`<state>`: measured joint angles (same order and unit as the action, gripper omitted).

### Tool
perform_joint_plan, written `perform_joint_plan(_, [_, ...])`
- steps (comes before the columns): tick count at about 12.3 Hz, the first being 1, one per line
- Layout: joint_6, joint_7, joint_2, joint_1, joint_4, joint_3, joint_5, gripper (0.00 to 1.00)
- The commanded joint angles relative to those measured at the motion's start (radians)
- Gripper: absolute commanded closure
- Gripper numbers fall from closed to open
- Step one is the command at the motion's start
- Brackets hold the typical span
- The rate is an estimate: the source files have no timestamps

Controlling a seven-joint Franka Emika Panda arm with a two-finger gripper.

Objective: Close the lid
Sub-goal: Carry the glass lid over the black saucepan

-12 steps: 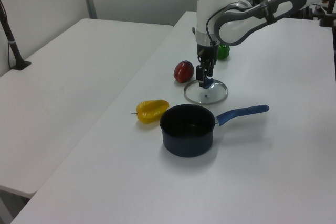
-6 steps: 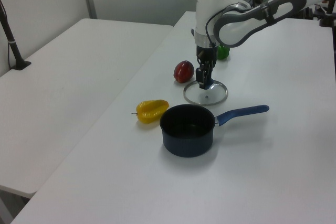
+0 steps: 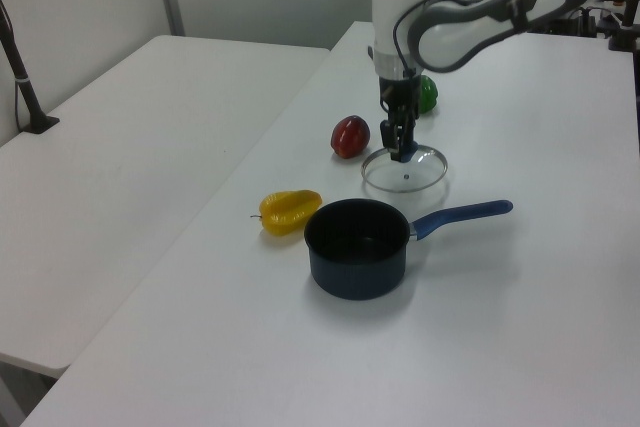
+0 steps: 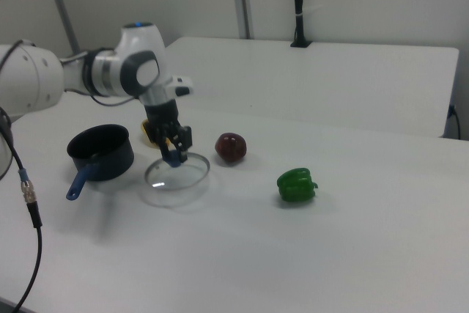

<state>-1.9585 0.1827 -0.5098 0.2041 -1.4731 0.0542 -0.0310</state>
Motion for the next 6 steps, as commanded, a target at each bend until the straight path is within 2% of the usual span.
perform_joint_plan(1, [0.162, 0.095, 0.059, 0.072, 0.094, 0.013, -0.013, 0.54])
perform_joint_plan(3, [0.176, 0.118, 0.06, 0.101, 0.137, 0.013, -0.015, 0.54])
perform_joint_plan(6, [0.161, 0.15, 0.059, 0.207, 0.148, 0.015, -0.032, 0.54])
